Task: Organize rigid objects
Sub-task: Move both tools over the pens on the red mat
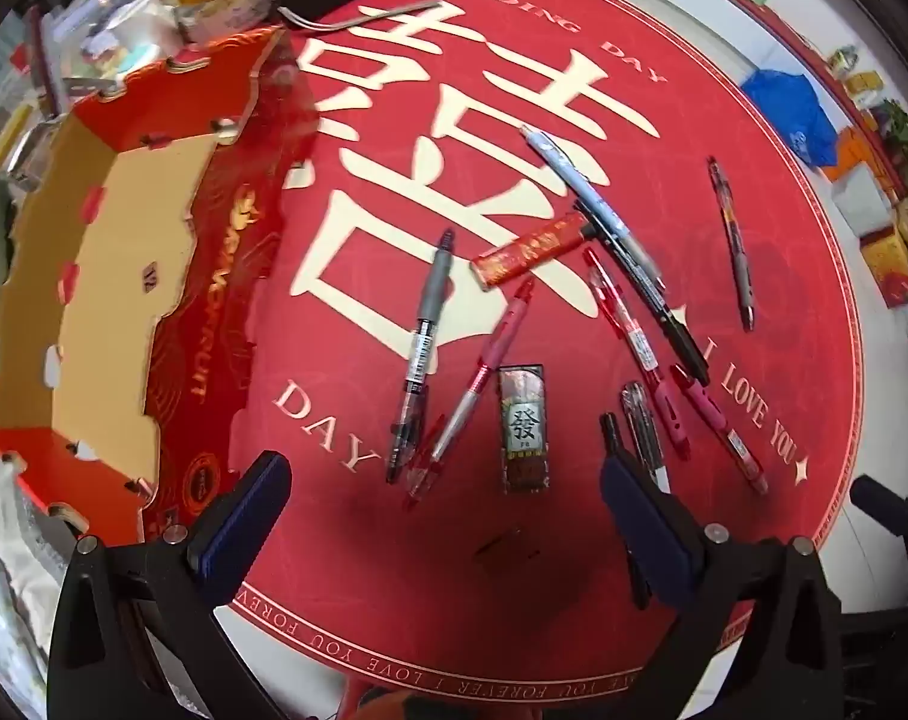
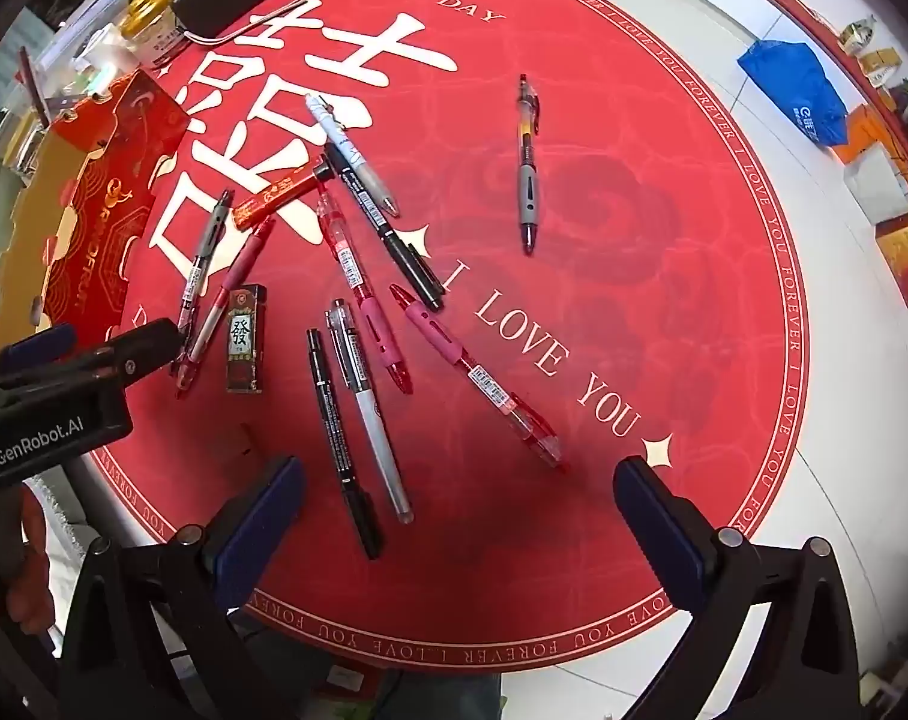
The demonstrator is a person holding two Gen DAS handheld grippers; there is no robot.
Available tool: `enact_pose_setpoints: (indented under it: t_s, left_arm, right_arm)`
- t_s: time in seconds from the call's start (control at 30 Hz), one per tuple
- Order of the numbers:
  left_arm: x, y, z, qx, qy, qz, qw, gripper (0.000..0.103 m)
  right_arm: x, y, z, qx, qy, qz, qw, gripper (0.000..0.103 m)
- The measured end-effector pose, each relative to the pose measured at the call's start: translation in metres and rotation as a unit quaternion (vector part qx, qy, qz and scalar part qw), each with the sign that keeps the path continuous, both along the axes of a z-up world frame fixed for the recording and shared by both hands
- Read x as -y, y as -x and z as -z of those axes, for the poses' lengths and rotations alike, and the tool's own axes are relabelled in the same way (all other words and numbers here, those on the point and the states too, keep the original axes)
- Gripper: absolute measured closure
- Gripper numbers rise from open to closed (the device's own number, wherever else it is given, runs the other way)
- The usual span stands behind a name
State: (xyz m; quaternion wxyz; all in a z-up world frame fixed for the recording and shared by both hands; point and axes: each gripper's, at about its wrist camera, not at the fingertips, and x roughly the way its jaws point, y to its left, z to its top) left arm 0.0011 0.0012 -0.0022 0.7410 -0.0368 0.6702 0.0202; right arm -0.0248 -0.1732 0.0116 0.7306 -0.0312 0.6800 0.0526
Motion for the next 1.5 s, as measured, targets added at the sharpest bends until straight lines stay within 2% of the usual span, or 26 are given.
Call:
enact_pose_setpoints:
  t_s: [0.07,0.1,0.27,0.33,0.4,0.47,0.57,0.87,0.97,1.03,1.13,1.23,1.37,1.5]
  left_arm:
    - [-0.007,0.000,0.005,-0.013,0.010,0.003,0.9999,0.000]
    - [-0.004,-0.002,0.010,-0.021,0.000,-0.001,0.9998,0.000]
    - [-0.008,-0.003,0.015,-0.016,-0.002,0.006,0.9999,0.000]
    - [-0.014,-0.001,0.016,-0.001,-0.012,0.013,0.9998,0.000]
    - [-0.028,0.000,0.018,0.016,-0.031,0.019,0.9992,0.000]
    - [-0.067,-0.012,0.027,0.012,-0.022,0.015,0.9996,0.000]
    - [-0.078,-0.024,0.038,0.013,-0.033,0.030,0.9989,0.000]
    - [-0.060,-0.038,0.075,0.031,-0.116,0.083,0.9893,0.000]
    - [-0.060,-0.058,0.097,0.027,-0.149,0.088,0.9845,0.000]
    - [-0.059,-0.059,0.107,0.024,-0.157,0.103,0.9820,0.000]
    - [-0.063,-0.060,0.116,0.020,-0.138,0.108,0.9843,0.000]
    - [-0.054,-0.059,0.110,0.029,-0.120,0.100,0.9873,0.000]
    - [-0.044,-0.050,0.129,0.011,-0.092,0.081,0.9924,0.000]
    - [-0.051,-0.037,0.143,0.030,-0.075,0.081,0.9934,0.000]
  right_arm:
    - [-0.004,0.001,0.000,-0.003,-0.006,-0.005,1.000,0.000]
    - [-0.006,0.003,0.000,-0.004,-0.009,-0.007,1.000,0.000]
    - [0.000,-0.001,0.003,-0.012,-0.006,0.003,1.000,0.000]
    - [-0.004,0.003,0.002,-0.018,0.000,0.010,1.000,0.000]
    - [-0.001,0.004,0.004,-0.021,-0.003,0.012,1.000,0.000]
    - [0.004,0.004,0.005,-0.022,-0.007,0.013,1.000,0.000]
    - [0.006,0.003,0.007,-0.027,-0.012,0.016,0.999,0.000]
    - [0.009,0.000,0.010,-0.036,-0.021,0.022,0.999,0.000]
    - [0.011,-0.002,0.009,-0.035,-0.021,0.023,0.999,0.000]
    - [0.014,-0.004,0.008,-0.031,-0.022,0.025,0.999,0.000]
    - [0.015,-0.010,0.009,-0.027,-0.020,0.025,0.999,0.000]
    - [0.016,-0.019,0.014,-0.032,-0.018,0.030,0.999,0.000]
    - [0.018,-0.032,0.019,-0.032,-0.010,0.033,0.999,0.000]
    - [0.022,-0.039,0.023,-0.037,-0.010,0.034,0.999,0.000]
